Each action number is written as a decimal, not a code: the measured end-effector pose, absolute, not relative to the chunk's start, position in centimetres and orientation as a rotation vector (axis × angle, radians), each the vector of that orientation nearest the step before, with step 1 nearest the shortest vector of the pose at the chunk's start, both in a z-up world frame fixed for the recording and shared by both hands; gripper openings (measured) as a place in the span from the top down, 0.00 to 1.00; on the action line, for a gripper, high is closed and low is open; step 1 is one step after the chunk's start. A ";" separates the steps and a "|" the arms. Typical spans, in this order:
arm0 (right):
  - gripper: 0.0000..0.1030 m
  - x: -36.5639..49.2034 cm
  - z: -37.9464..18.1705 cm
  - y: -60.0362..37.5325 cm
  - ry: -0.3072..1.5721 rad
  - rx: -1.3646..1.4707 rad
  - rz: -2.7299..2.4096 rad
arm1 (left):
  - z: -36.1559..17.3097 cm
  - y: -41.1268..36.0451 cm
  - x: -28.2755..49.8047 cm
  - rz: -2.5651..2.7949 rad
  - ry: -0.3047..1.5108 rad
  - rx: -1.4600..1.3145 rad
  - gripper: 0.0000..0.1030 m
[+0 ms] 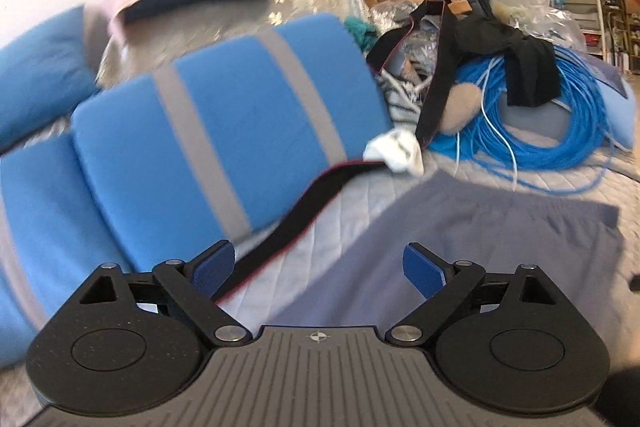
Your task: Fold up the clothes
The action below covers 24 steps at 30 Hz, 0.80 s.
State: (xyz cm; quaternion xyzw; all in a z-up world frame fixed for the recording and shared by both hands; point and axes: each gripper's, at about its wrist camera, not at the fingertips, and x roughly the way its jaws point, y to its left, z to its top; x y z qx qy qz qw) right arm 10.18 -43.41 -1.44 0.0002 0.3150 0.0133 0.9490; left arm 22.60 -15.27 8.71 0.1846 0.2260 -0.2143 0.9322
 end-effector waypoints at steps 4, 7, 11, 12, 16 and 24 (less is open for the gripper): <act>0.00 8.9 -1.5 -41.8 0.644 0.027 0.073 | 9.4 -8.6 20.7 -0.412 0.576 0.138 0.10; 0.00 8.8 -1.7 -40.0 0.645 0.023 0.105 | 9.3 -4.3 18.8 -0.353 0.582 -0.005 0.10; 0.00 9.2 -1.8 -37.4 0.616 0.018 0.172 | 7.7 -0.8 17.1 -0.287 0.545 -0.097 0.10; 0.00 9.5 -1.9 -36.7 0.610 0.015 0.186 | 7.2 -0.2 16.9 -0.271 0.534 -0.123 0.10; 0.00 11.5 -1.9 -34.0 0.593 -0.054 0.222 | 6.0 1.9 16.6 -0.200 0.501 -0.187 0.10; 0.01 17.7 -1.9 -30.8 0.640 -0.288 0.373 | 6.2 3.0 17.0 -0.175 0.489 -0.211 0.10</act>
